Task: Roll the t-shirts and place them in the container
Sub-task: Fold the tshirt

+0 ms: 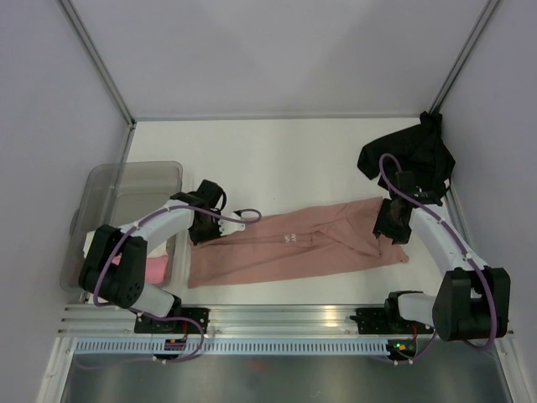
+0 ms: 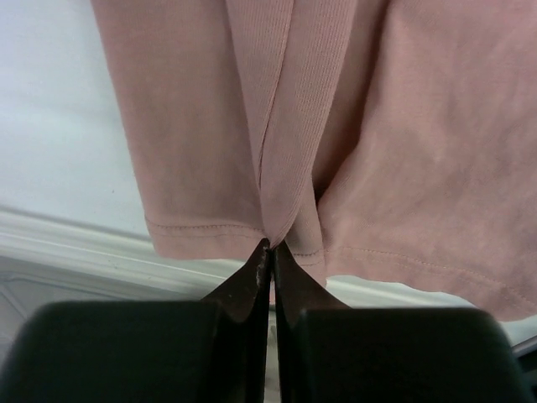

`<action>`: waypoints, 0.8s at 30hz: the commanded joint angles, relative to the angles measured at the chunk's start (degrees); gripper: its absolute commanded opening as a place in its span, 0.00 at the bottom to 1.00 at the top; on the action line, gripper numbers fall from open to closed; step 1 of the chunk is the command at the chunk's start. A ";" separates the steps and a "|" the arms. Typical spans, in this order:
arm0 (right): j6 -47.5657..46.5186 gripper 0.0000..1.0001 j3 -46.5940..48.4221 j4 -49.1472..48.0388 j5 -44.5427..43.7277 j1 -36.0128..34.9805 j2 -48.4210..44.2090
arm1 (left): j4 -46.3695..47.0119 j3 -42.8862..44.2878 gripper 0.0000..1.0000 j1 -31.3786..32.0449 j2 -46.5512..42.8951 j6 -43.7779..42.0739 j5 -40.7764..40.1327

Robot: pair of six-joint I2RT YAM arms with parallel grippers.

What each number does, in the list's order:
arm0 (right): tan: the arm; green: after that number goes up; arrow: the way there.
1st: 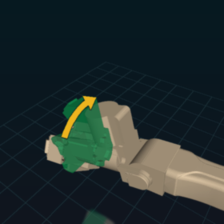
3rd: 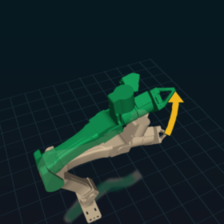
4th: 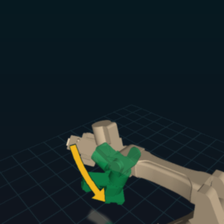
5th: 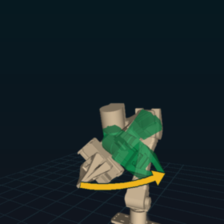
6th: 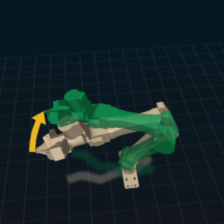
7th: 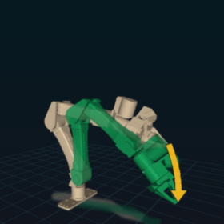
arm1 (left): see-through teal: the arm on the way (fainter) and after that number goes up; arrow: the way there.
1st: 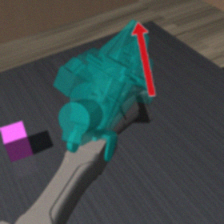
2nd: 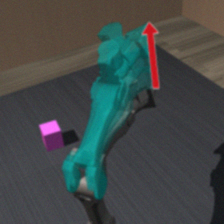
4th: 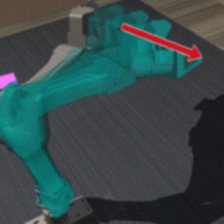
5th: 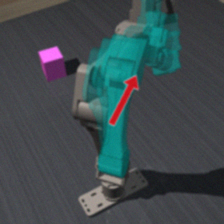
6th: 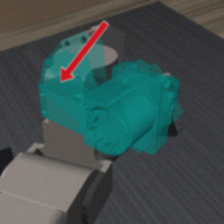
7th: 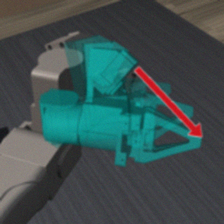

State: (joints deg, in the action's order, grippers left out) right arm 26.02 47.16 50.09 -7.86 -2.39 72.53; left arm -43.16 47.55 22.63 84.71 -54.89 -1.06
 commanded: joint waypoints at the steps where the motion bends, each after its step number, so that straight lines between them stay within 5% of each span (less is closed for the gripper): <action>1: -2.02 0.55 5.57 -2.26 -1.46 -0.33 -4.85 | 1.76 0.53 0.07 0.13 -0.95 1.28 -2.80; 8: -7.30 0.52 9.09 -11.74 7.23 -10.69 4.43 | 1.76 0.53 0.08 0.13 -1.03 1.89 -4.04; 24: -10.90 0.52 5.41 -25.30 13.66 -11.58 20.01 | 1.59 1.67 0.08 0.22 0.72 3.83 -4.48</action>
State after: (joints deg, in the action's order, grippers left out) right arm 16.05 54.19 27.90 3.51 -14.04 90.45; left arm -41.85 47.59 22.63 84.82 -52.73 -4.51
